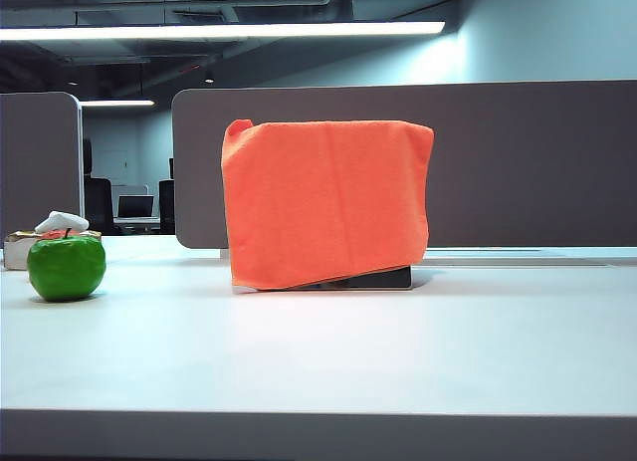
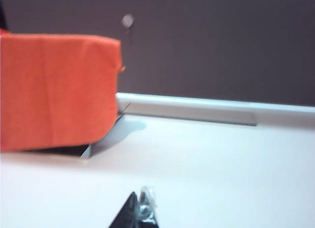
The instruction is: Pick up the cloth from the table and use it to cover the mirror.
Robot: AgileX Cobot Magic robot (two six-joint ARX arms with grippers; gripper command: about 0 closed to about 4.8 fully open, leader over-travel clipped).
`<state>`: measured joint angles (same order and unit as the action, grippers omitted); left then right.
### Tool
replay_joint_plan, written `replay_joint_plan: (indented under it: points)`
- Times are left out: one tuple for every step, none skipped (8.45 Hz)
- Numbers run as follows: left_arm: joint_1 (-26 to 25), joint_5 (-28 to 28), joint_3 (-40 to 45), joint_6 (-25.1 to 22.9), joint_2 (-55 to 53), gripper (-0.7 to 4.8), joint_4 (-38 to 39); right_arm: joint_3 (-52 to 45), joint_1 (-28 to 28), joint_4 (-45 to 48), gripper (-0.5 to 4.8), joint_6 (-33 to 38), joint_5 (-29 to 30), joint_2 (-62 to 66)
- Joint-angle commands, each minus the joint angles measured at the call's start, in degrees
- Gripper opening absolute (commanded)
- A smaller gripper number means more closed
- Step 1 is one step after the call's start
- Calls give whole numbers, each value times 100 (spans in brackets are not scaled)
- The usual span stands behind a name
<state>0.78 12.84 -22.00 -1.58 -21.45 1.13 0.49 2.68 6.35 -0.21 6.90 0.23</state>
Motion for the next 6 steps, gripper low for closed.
replay_joint_plan:
  points:
    - [7,0,181,20,4,-5,-68,-24,0,164,-2,-9,26,-11]
    - [7,0,662,138,72,-5,-339,-24,0,72,-2,-162,33,-11]
    - [4,-2,1099,380,595,-5,-459,-24,4,76,-2,-153,74,-11]
    - [4,-2,1187,409,782,-5,-450,-24,4,76,-2,-153,74,-11]
    - [4,-17,1259,511,1115,-5,-330,-24,4,74,-2,-153,74,-11]
    - [7,-17,1357,557,2131,-5,616,-24,7,81,-2,-155,79,-11]
